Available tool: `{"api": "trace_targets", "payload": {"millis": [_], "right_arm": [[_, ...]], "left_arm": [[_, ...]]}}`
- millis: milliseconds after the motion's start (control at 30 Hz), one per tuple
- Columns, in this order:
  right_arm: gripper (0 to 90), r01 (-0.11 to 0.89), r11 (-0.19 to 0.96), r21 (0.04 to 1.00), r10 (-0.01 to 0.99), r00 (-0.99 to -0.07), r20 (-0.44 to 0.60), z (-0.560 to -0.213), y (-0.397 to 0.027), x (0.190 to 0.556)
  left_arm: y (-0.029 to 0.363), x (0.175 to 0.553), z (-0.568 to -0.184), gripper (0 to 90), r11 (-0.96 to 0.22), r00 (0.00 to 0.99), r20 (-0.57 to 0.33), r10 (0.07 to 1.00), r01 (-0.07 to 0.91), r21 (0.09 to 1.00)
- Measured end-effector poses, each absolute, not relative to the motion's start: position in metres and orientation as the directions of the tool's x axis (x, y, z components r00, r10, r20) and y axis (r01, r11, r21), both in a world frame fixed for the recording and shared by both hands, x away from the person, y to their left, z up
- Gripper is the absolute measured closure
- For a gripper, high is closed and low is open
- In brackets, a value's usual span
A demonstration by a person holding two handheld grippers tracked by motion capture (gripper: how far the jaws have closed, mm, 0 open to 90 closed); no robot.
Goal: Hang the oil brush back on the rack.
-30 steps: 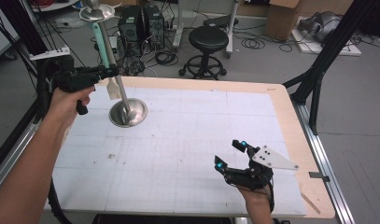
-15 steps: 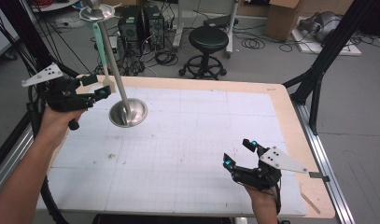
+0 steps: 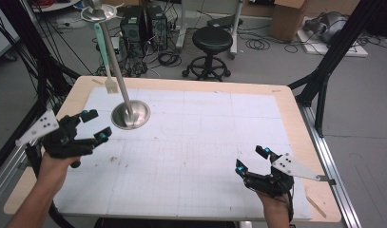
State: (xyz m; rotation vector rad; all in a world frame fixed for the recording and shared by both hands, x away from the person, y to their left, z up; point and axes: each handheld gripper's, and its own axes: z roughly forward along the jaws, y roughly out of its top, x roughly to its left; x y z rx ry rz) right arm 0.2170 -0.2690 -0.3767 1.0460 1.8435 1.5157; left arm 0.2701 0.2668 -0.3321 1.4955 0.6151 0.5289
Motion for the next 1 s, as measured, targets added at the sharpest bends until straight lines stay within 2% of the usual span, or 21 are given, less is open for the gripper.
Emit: {"api": "trace_targets", "payload": {"millis": [367, 1000], "right_arm": [[15.9, 0.240, 0.080, 0.967, 0.828, -0.556, 0.069, -0.382, -0.270, 0.212], [15.9, 0.232, 0.079, 0.970, 0.829, -0.555, 0.065, -0.380, -0.266, 0.209]], "left_arm": [[0.259, 0.241, -0.377, 18.8, 0.026, 0.734, -0.093, 0.672, 0.102, 0.994], [0.257, 0.233, -0.393, 18.8, -0.002, 0.736, -0.104, 0.669, 0.142, 0.990]]}}
